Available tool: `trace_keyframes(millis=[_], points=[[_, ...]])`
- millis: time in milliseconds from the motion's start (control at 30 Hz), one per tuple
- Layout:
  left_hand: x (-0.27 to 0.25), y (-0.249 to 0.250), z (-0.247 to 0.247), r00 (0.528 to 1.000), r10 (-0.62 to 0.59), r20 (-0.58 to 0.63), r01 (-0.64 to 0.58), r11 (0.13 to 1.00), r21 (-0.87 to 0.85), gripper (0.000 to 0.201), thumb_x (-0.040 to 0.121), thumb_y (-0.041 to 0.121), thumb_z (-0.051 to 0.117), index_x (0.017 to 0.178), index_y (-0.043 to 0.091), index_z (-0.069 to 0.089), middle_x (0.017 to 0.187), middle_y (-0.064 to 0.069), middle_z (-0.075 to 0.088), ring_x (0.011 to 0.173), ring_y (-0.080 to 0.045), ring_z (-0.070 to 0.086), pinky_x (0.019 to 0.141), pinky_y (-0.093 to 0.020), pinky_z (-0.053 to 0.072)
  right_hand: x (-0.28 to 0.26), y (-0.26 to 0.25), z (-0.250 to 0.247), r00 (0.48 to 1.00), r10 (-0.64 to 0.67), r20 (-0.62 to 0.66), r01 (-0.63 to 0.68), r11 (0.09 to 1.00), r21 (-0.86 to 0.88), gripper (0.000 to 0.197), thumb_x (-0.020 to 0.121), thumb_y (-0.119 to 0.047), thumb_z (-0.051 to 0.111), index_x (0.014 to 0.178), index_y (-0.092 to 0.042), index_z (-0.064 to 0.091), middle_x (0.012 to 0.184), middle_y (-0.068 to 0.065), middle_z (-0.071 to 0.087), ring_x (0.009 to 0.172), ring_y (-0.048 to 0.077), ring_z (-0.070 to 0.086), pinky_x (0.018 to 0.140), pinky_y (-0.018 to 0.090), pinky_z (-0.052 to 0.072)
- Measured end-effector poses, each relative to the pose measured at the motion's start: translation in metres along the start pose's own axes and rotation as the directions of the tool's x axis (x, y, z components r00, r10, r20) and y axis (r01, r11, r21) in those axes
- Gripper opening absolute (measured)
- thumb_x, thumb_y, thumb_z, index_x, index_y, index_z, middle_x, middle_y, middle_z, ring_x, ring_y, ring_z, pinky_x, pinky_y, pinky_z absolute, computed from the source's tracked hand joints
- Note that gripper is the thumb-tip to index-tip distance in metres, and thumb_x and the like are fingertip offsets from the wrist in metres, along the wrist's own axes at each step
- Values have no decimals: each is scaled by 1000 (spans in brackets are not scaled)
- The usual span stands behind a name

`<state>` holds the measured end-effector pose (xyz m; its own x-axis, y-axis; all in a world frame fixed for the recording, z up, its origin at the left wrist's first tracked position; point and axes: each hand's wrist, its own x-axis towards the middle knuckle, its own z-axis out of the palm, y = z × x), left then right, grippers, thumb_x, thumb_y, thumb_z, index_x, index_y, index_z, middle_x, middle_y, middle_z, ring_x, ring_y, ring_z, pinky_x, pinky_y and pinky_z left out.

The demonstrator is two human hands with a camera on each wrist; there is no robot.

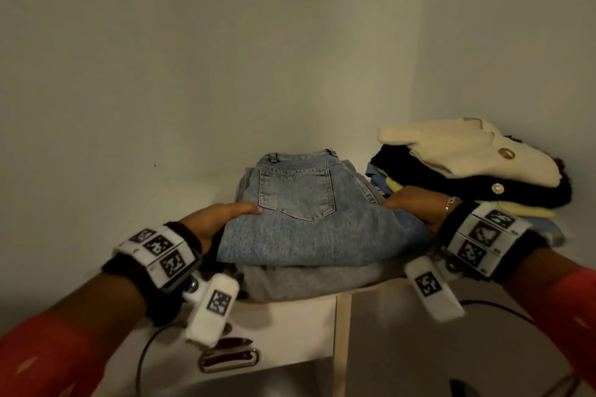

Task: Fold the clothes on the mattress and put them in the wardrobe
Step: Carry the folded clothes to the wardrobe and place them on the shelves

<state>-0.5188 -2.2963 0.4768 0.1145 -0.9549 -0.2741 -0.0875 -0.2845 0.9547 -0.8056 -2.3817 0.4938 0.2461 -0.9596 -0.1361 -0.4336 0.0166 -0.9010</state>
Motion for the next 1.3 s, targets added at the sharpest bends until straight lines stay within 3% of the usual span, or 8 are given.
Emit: trace_keyframes(millis=[100, 200, 333, 500, 600, 667, 800, 1300], points=[[2, 21, 8, 982, 96, -161, -78, 990, 116, 34, 86, 9, 60, 116, -6, 55, 82, -13, 63, 64, -22, 62, 51, -23, 52, 8, -10, 3, 995, -91, -32, 86, 990, -111, 19, 88, 2, 55, 69, 2, 52, 75, 14, 50, 71, 24, 46, 59, 22, 37], [8, 45, 9, 948, 253, -194, -212, 955, 206, 44, 77, 11, 69, 115, -7, 56, 94, -15, 62, 78, -23, 58, 71, -29, 48, 23, -22, -3, 974, -215, -77, 210, 976, -65, 29, 85, 2, 59, 101, 25, 54, 104, 34, 58, 90, 26, 52, 72, 27, 44], [15, 25, 5, 937, 252, -240, -207, 958, 196, 29, 87, 7, 59, 113, -5, 57, 92, -11, 63, 72, -15, 57, 58, -19, 51, 36, -11, 6, 981, -172, -93, 153, 971, -186, 33, 86, -2, 59, 112, 18, 54, 118, 31, 56, 111, 39, 53, 94, 41, 43], [0, -6, -1, 966, 78, -248, -66, 996, 58, 84, 55, 66, 74, 120, 14, 60, 113, -5, 64, 103, -22, 58, 93, -36, 46, 27, 7, 12, 987, -158, -23, 154, 980, -124, 72, 79, -56, 58, 121, 2, 53, 115, 3, 55, 107, 18, 54, 90, 33, 40], [-14, -16, -1, 977, 40, -208, -35, 999, 29, 46, 73, 65, 59, 106, 33, 59, 90, 8, 68, 84, -11, 61, 67, -26, 48, -5, 12, 5, 950, -302, 79, 276, 932, 235, 50, 78, -57, 55, 112, -21, 57, 108, -11, 59, 92, 1, 61, 79, 17, 48], [-19, -25, 4, 986, 64, -155, -68, 998, -18, 48, 69, 56, 69, 108, 29, 60, 94, 3, 70, 85, -14, 64, 59, -23, 51, -25, 26, 4, 891, -429, 150, 429, 903, 36, 71, 64, -65, 66, 125, -37, 45, 126, -19, 47, 110, -8, 49, 84, 2, 39], [0, -34, 12, 974, 158, -160, -167, 985, -42, 80, 61, 26, 76, 134, 13, 43, 125, -9, 60, 108, -23, 60, 78, -27, 52, -31, 58, 18, 790, -607, 89, 564, 661, -494, 73, 66, -37, 79, 119, -51, 31, 140, -8, 28, 129, 3, 24, 103, 15, 21], [33, -34, 36, 944, 248, -215, -265, 963, -52, 56, 84, 8, 64, 134, 5, 39, 126, -9, 54, 102, -20, 56, 71, -21, 48, -7, 81, 19, 784, -600, -162, 420, 704, -573, 70, 68, -13, 79, 129, -26, 49, 147, 7, 31, 135, 26, 30, 103, 36, 32]])
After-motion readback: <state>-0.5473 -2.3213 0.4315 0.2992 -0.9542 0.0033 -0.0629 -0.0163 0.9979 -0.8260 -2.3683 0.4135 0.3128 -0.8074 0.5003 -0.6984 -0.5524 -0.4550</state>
